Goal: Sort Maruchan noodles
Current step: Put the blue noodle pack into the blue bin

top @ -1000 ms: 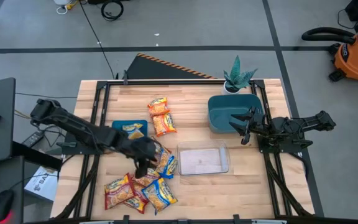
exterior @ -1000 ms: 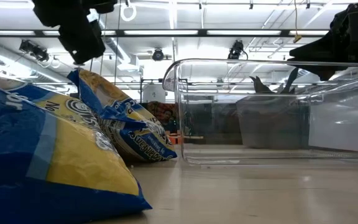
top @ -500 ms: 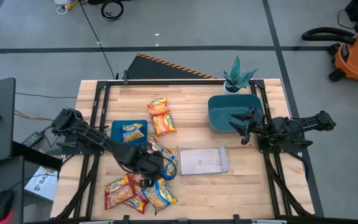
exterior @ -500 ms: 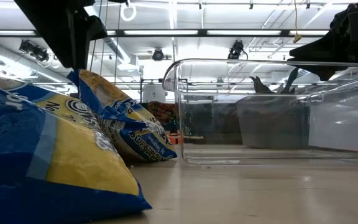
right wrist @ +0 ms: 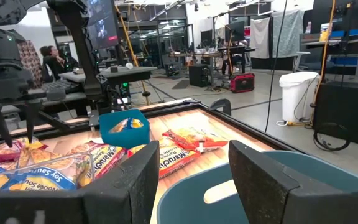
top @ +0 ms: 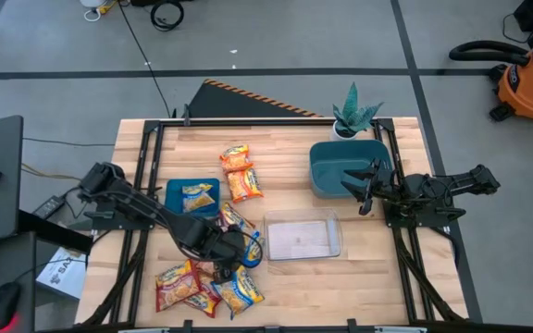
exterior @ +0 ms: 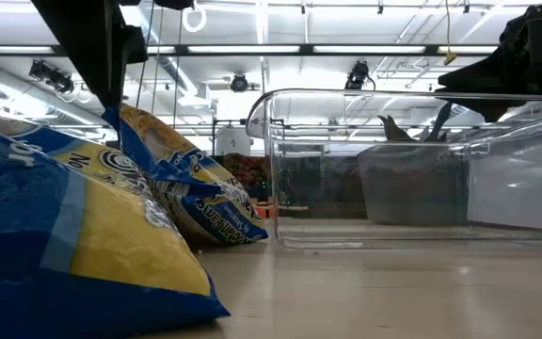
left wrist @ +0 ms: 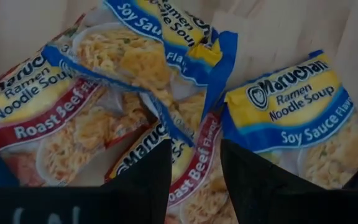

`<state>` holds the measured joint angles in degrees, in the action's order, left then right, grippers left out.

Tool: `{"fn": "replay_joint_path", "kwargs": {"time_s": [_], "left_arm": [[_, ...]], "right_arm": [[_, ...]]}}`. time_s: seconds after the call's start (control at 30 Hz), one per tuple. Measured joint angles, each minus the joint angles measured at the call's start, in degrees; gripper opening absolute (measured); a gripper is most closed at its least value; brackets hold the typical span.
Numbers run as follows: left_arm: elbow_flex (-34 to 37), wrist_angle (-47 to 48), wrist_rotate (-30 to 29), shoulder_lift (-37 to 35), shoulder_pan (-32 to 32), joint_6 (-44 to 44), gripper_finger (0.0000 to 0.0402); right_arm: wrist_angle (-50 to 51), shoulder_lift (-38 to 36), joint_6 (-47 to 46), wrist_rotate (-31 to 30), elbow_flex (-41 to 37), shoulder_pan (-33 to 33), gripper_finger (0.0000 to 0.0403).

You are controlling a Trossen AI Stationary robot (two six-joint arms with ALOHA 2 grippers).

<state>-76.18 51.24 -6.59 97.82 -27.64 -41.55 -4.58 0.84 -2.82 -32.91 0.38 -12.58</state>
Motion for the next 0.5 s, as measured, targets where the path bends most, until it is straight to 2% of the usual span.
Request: {"fn": "replay_joint_path", "kwargs": {"time_s": [0.5], "left_arm": [[0.1, -0.3, 0.3, 4.3, 0.5, 3.2, 0.0144]], "right_arm": [[0.0, 0.0, 0.0, 0.0, 0.0, 0.0, 0.0199]]}}
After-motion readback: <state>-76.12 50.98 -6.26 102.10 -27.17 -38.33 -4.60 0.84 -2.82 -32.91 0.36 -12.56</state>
